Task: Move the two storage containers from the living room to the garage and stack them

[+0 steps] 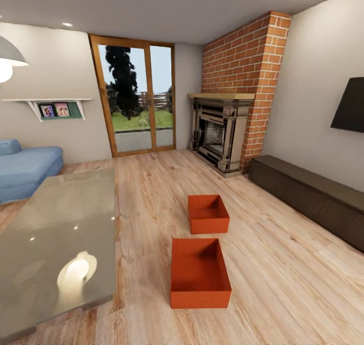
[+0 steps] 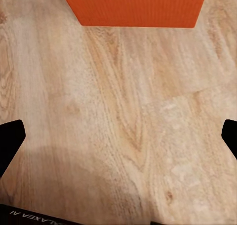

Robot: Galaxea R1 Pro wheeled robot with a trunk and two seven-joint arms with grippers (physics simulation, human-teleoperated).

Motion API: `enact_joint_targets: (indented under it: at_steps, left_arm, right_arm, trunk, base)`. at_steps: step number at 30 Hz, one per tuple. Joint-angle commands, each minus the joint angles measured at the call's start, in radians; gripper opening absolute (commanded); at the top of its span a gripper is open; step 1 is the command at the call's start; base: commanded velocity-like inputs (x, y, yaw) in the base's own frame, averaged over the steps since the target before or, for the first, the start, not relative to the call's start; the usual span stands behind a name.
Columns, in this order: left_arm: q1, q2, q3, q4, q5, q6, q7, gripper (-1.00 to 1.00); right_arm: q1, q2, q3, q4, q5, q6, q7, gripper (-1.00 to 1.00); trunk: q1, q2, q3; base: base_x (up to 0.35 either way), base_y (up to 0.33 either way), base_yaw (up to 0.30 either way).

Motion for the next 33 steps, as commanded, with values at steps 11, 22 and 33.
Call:
enact_joint_targets:
  at_steps: [11,22,33]
  left_arm:
    - [-0.001,0.000,0.003,0.001,0.009,0.003,-0.010,1.00]
    - [-0.001,0.000,0.003,0.001,0.009,0.003,-0.009,1.00]
    - [-0.001,0.000,0.003,0.001,0.009,0.003,-0.009,1.00]
  right_arm:
    - [0.000,0.000,-0.001,0.000,-0.001,0.000,0.004,1.00]
    - [0.000,0.000,-0.001,0.000,-0.001,0.000,0.004,1.00]
    - [0.000,0.000,-0.001,0.000,-0.001,0.000,0.004,1.00]
  trunk:
    - [0.000,-0.001,-0.014]
    - [0.000,-0.001,-0.016]
    - [0.000,-0.001,-0.016]
  base:
    - [0.088,0.000,0.000]
    - [0.306,0.000,0.000]
    - [0.320,-0.124,0.000]
